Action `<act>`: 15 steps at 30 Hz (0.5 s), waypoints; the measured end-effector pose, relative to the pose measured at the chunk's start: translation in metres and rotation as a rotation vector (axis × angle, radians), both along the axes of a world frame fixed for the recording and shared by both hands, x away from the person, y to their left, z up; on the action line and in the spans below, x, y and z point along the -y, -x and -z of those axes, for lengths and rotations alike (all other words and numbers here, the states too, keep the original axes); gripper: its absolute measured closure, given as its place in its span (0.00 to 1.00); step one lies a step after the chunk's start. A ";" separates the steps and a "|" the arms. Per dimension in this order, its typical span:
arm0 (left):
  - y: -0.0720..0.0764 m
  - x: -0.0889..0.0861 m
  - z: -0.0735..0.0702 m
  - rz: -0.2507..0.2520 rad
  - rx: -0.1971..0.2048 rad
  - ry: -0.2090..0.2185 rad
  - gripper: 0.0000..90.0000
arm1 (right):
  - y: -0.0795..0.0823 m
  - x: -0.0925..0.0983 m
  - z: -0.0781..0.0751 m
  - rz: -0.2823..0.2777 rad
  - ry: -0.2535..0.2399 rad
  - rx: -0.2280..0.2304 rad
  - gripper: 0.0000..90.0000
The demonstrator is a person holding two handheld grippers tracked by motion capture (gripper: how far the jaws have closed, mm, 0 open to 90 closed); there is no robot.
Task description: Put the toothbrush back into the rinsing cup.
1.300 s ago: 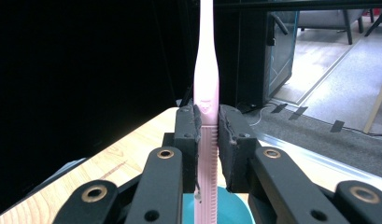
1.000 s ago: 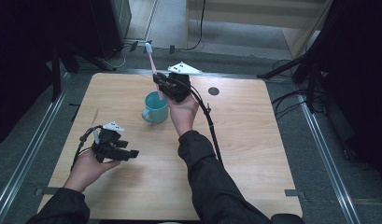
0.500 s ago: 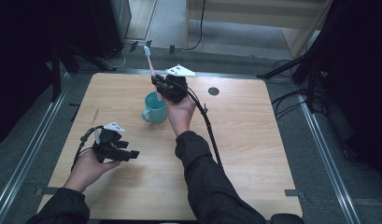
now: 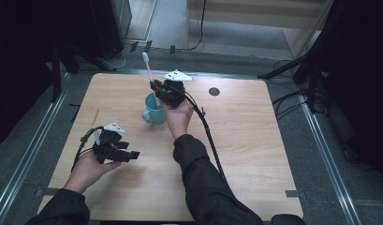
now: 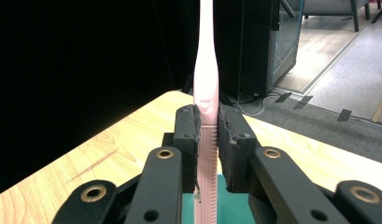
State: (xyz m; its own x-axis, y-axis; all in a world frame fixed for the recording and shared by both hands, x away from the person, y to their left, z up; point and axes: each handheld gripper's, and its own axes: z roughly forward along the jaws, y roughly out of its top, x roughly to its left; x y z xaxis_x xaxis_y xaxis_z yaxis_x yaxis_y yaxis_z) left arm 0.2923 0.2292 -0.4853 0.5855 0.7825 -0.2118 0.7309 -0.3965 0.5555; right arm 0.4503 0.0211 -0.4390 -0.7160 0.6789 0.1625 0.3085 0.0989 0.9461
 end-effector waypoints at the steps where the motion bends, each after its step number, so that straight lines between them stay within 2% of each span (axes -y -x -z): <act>1: 0.000 0.000 0.000 0.000 -0.001 0.001 0.38 | 0.000 0.000 0.001 -0.001 -0.002 -0.002 0.88; 10: 0.000 0.001 0.001 0.000 -0.001 -0.003 0.38 | -0.003 0.000 0.012 0.003 0.011 -0.041 0.88; 15: 0.000 0.001 0.001 0.001 -0.004 0.001 0.38 | -0.002 0.001 0.018 0.015 0.022 -0.048 0.87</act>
State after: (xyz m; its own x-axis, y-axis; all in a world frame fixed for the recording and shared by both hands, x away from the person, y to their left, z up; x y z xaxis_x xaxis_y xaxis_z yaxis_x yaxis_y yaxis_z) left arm 0.2924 0.2285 -0.4860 0.5857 0.7815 -0.2149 0.7327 -0.3971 0.5528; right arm 0.4525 0.0204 -0.4571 -0.6975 0.6933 0.1814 0.3554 0.1148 0.9276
